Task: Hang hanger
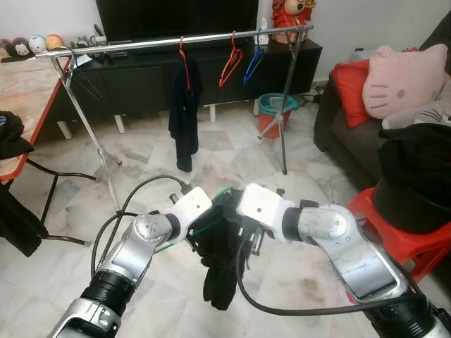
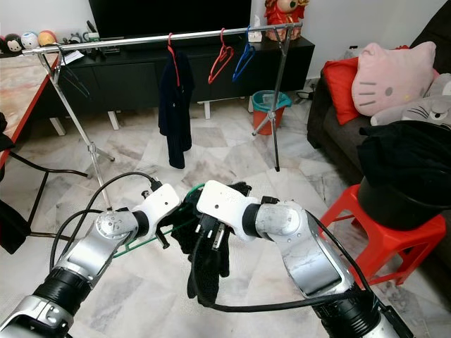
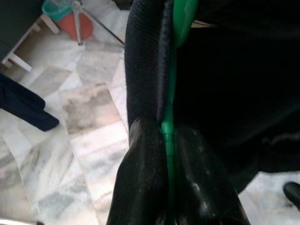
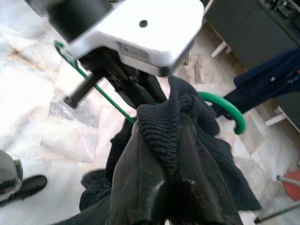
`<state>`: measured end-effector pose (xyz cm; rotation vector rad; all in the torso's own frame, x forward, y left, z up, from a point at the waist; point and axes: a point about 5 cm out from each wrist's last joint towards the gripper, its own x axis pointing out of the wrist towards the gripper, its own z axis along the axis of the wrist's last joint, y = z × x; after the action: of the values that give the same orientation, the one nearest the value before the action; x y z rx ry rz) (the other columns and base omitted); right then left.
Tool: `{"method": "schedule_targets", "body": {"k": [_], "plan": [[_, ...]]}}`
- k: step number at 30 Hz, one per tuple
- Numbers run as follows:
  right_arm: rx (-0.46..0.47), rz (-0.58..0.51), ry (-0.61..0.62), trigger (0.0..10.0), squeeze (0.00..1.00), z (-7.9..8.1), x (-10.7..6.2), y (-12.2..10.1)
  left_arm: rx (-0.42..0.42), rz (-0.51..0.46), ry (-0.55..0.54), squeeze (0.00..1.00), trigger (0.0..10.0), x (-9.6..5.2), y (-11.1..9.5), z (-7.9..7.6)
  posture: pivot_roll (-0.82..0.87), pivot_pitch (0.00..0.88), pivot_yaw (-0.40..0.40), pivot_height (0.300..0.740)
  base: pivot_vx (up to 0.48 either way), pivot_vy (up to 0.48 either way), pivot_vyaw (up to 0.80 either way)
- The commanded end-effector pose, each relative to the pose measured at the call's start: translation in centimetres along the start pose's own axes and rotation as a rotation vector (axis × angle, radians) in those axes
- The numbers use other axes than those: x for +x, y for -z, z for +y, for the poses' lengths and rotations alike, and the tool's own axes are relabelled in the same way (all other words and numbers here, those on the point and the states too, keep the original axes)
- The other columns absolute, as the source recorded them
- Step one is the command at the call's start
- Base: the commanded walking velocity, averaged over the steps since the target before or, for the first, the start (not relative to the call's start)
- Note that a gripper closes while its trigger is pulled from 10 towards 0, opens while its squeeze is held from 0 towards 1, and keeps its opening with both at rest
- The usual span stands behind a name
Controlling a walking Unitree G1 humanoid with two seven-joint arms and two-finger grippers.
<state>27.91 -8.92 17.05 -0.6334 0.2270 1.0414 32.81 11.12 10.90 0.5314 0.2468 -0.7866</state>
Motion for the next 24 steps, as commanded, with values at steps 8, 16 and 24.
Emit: {"method": "schedule_targets", "body": {"k": [8, 16, 24], "plan": [[0.076, 0.013, 0.079, 10.0, 0.0, -0.9, -0.3, 1.4, -0.055, -0.168, -0.031, 0.0, 10.0, -0.3, -2.4, 0.7, 0.09, 0.0, -0.004, 0.74, 0.0, 0.0, 0.0], [0.161, 0.047, 0.119, 10.0, 0.0, -1.3, -0.2, 3.7, -0.129, -0.237, 0.02, 0.0, 10.0, -0.5, -2.8, 0.2, 0.09, 0.0, -0.004, 0.74, 0.0, 0.0, 0.0], [0.159, 0.059, 0.117, 10.0, 0.0, -1.5, -0.4, 4.8, -0.189, -0.295, 0.09, 0.0, 10.0, -0.6, -3.3, -0.5, 0.08, 0.0, -0.002, 0.74, 0.0, 0.0, 0.0]]}}
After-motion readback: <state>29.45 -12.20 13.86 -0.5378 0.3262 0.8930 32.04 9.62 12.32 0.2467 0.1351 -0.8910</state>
